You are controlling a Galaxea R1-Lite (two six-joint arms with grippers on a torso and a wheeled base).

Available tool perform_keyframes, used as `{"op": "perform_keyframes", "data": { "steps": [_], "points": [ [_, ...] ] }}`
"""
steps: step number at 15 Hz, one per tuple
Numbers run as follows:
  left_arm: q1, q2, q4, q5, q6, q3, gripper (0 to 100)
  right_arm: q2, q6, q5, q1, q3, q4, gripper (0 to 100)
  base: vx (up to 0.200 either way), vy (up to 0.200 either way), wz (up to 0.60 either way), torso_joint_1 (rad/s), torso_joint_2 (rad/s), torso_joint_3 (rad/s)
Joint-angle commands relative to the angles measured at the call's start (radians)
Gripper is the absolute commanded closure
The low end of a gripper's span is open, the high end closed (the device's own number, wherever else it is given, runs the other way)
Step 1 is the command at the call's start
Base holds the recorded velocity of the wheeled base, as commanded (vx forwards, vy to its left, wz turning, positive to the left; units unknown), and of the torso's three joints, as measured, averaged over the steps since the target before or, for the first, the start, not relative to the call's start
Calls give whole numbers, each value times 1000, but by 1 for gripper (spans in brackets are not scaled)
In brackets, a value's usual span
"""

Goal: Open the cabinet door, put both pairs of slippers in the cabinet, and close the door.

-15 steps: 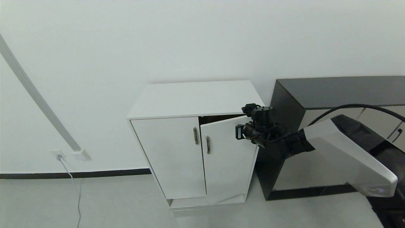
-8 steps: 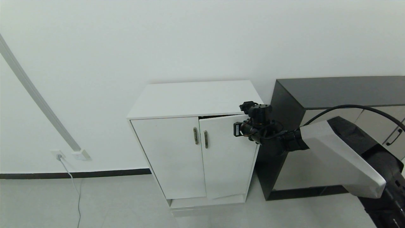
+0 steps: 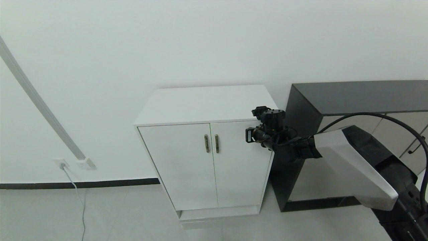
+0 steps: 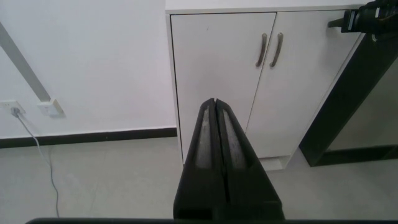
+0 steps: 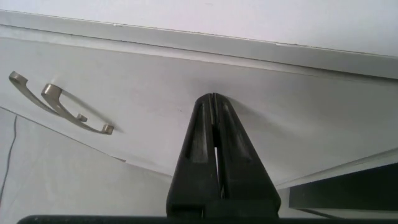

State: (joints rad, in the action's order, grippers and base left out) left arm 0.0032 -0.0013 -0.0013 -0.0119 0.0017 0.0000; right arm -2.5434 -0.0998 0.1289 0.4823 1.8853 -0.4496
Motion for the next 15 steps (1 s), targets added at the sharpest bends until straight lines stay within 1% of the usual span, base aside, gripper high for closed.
{"op": "perform_keyframes", "data": {
  "steps": [1, 6, 10, 11, 13, 15],
  "points": [
    [0, 1, 0, 0, 0, 0, 100, -9, 0, 1, -1, 9, -1, 100, 0, 0, 0, 0, 0, 0],
    [0, 1, 0, 0, 0, 0, 100, -21, 0, 1, -1, 43, 2, 100, 0, 0, 0, 0, 0, 0],
    [0, 1, 0, 0, -2, 0, 100, 11, -1, 8, 5, 14, -1, 100, 0, 0, 0, 0, 0, 0],
    [0, 1, 0, 0, 0, 0, 100, 89, -5, 54, 19, -74, -14, 100, 0, 0, 0, 0, 0, 0],
    [0, 1, 0, 0, 0, 0, 100, 201, -5, 66, 32, -206, -57, 100, 0, 0, 0, 0, 0, 0],
    [0, 1, 0, 0, 0, 0, 100, 365, -8, 75, 47, -414, -118, 100, 0, 0, 0, 0, 0, 0]
  ]
}}
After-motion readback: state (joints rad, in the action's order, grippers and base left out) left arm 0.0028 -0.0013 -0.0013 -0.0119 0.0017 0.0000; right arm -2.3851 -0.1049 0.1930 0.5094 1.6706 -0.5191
